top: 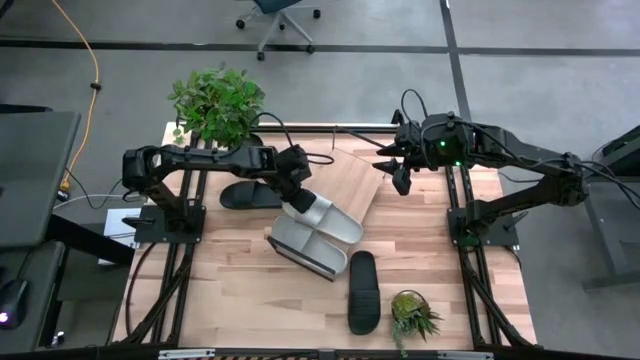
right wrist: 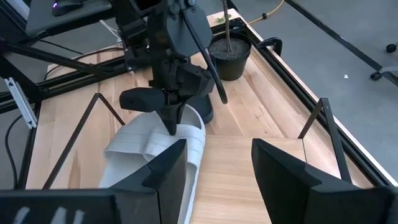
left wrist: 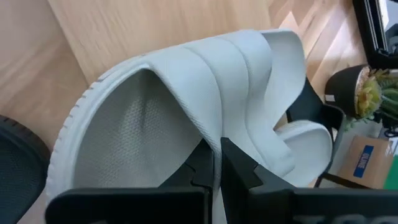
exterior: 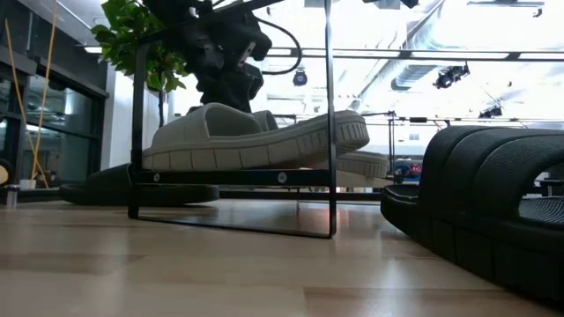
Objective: Pick and place slides into the shelf
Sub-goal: Put the gray slide on the shelf
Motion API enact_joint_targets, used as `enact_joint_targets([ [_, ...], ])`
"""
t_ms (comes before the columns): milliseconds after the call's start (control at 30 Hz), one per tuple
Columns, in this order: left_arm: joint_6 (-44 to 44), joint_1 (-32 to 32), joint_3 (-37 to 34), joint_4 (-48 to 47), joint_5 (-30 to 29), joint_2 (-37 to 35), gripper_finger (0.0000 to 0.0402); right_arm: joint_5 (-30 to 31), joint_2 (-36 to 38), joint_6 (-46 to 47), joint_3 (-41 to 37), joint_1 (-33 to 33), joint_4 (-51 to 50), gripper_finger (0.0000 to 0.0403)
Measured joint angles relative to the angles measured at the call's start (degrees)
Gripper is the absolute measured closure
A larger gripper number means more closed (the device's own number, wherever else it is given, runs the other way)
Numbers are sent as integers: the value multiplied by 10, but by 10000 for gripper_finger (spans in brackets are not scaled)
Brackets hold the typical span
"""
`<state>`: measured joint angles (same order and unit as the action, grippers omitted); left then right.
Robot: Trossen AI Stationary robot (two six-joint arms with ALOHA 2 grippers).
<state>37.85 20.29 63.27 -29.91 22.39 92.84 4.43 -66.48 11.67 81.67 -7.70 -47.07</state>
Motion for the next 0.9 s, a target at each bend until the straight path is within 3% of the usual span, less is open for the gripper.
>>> enact_joint_targets([
  [300, 9, 0, -4, 14, -13, 0, 379, 13, 0, -1, 0, 0, -1, 231],
  [567, 3, 0, -4, 14, -15, 0, 398, 13, 0, -1, 0, 0, -1, 231],
  [900, 23, 0, -4, 12, -20, 1, 384, 16, 0, -1, 0, 0, 0, 231],
])
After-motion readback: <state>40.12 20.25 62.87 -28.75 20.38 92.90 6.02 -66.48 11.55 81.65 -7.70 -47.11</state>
